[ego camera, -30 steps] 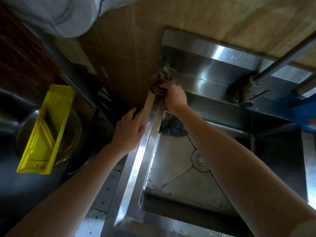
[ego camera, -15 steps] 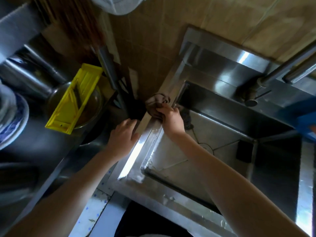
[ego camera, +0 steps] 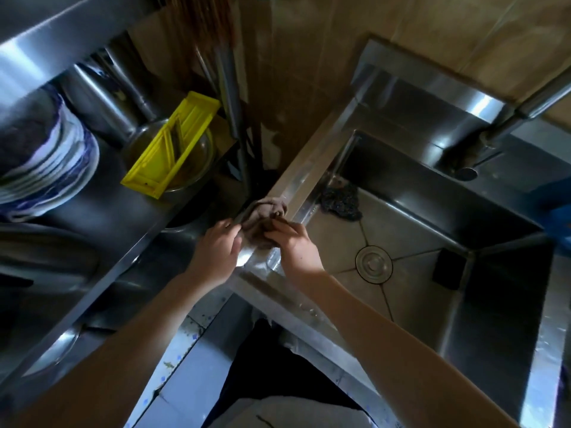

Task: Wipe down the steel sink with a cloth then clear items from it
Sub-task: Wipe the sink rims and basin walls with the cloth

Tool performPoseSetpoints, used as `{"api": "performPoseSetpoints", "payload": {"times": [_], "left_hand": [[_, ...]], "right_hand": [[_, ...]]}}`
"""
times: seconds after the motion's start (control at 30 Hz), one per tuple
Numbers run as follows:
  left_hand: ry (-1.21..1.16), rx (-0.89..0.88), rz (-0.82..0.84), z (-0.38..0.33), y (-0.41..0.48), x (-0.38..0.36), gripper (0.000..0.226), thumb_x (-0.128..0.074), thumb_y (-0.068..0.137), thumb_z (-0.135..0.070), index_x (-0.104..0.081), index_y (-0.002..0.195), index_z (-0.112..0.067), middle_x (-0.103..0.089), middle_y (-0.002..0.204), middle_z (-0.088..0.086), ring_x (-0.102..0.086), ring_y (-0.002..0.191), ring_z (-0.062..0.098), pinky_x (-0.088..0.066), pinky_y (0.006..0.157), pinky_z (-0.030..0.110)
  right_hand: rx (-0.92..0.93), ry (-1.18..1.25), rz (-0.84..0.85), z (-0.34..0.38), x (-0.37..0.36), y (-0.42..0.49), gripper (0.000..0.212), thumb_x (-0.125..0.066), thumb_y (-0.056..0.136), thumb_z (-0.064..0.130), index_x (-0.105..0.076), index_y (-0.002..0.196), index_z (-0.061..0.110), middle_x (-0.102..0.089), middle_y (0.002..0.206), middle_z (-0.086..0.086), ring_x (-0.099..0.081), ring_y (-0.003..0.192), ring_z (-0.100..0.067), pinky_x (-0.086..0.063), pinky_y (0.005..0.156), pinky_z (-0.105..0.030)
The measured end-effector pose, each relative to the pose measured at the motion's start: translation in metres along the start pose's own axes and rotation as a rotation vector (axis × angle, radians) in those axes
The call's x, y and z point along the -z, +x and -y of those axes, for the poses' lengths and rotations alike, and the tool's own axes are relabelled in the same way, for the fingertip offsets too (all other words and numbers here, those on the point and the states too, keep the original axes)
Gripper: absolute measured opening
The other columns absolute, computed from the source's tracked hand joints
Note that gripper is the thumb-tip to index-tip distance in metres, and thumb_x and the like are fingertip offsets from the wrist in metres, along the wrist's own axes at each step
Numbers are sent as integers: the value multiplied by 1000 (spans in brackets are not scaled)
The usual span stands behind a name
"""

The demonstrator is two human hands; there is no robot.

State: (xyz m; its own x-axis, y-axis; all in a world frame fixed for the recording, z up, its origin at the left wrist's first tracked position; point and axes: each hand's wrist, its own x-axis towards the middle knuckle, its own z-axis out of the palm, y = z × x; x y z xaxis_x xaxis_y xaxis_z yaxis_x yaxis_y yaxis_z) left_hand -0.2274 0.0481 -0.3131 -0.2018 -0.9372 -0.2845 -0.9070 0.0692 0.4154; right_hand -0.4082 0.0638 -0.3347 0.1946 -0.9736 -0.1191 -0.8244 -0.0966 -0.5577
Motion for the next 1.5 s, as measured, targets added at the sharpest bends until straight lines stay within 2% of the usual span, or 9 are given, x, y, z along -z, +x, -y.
{"api": "performPoseSetpoints", "payload": {"times": [0.2,0.43,0.57,0.67,0.83,1.07,1.2,1.37,1.5], "left_hand": [[-57,54,-51,12,-32,-1,39,-40,96,-13,-49,133,-9,-48,135,14,-44,125,32,-36,103,48],[-90,-28,-69,16,-37,5,38,-49,93,-10,-52,130,-5,-53,130,18,-49,120,36,-40,99,51],[-66,-113,13,16,-24,14,44,-46,92,-5,-46,136,-7,-46,136,18,-46,123,37,-37,101,50],[-76,-131,31,16,-14,20,42,-41,96,-12,-42,139,-10,-40,142,14,-40,128,33,-33,105,49],[-54,-185,74,16,-4,21,42,-36,99,-19,-40,140,-15,-33,148,9,-33,135,28,-30,108,48],[134,-402,81,12,-3,12,41,-45,96,-23,-44,137,-18,-33,149,8,-40,130,29,-30,105,47],[185,-472,105,17,-6,4,42,-48,94,-24,-46,136,-18,-27,151,8,-30,137,26,-21,108,48],[294,-553,183,22,-4,-2,58,-48,89,-51,-36,141,-26,-12,157,6,-12,143,26,-5,113,54],[359,-635,218,22,-1,-9,73,-43,84,-66,-27,145,-28,0,159,4,2,145,23,6,112,53]], "right_hand": [[22,-53,171,21,-4,-38,38,-65,83,32,-61,121,33,-46,141,15,-39,126,-23,-50,92,-38],[-56,-101,344,45,19,-49,36,-59,89,20,-59,125,25,-51,135,6,-36,125,-25,-49,92,-42],[-174,-184,390,64,23,-55,41,-51,90,4,-56,125,24,-54,127,-2,-42,120,-26,-49,92,-40],[-280,-183,354,86,13,-62,43,-47,88,2,-56,124,23,-56,123,-5,-48,115,-27,-50,90,-38],[-406,-215,218,105,-7,-72,46,-48,86,2,-53,126,24,-50,128,-5,-42,117,-32,-49,82,-41],[-526,-194,15,93,-23,-94,52,-51,82,9,-52,127,33,-52,129,5,-44,117,-27,-42,90,-35],[-667,-225,-101,75,-15,-122,51,-53,79,11,-56,124,35,-56,128,10,-49,113,-24,-44,88,-33],[-933,-274,-171,52,-7,-160,50,-50,82,8,-55,127,31,-55,132,7,-47,113,-27,-43,88,-37],[-955,-320,-104,61,-17,-151,44,-49,87,18,-53,130,28,-50,137,3,-40,124,-33,-38,102,-43]]}}
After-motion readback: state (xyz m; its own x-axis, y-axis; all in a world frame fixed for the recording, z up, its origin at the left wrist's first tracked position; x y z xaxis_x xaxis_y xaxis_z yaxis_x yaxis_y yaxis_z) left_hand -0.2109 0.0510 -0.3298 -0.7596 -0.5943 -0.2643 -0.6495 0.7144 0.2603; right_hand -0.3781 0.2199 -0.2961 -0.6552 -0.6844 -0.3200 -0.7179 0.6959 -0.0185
